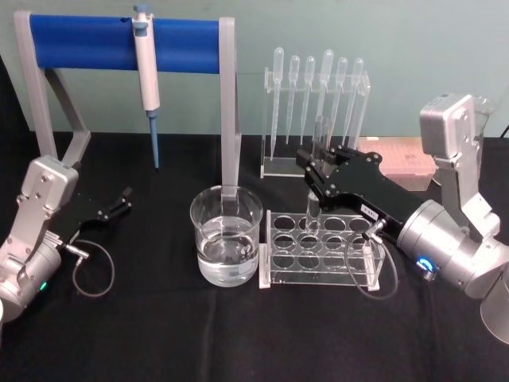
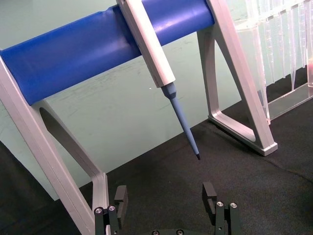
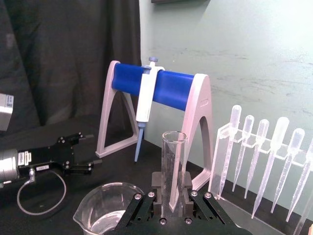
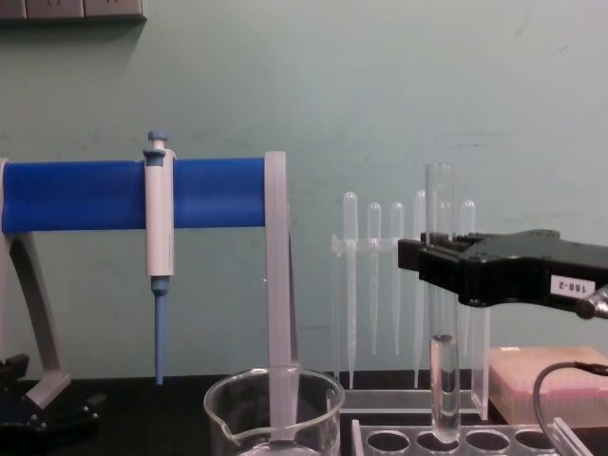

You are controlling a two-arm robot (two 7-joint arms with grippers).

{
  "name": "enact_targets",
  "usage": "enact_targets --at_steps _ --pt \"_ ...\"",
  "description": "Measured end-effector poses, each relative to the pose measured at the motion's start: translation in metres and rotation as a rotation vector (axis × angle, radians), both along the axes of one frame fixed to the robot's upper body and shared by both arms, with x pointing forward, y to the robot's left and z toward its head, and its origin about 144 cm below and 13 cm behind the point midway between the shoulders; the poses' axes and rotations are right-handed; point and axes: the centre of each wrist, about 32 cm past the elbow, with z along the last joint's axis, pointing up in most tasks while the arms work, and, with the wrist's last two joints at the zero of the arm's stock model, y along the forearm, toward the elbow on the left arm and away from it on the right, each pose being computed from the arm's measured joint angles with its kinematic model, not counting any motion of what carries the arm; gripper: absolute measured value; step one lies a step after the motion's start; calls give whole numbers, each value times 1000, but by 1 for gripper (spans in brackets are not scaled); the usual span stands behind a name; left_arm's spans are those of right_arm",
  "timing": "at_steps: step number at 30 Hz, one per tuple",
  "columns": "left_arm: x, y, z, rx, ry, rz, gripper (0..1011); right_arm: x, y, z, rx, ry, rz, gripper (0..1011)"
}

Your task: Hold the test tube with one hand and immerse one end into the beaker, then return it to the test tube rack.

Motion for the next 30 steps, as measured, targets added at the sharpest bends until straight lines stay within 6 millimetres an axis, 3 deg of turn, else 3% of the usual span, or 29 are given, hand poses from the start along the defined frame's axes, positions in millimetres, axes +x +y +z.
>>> enact_targets --at_steps 30 --pt "0 0 0 0 0 0 1000 -1 1 2 11 5 -10 228"
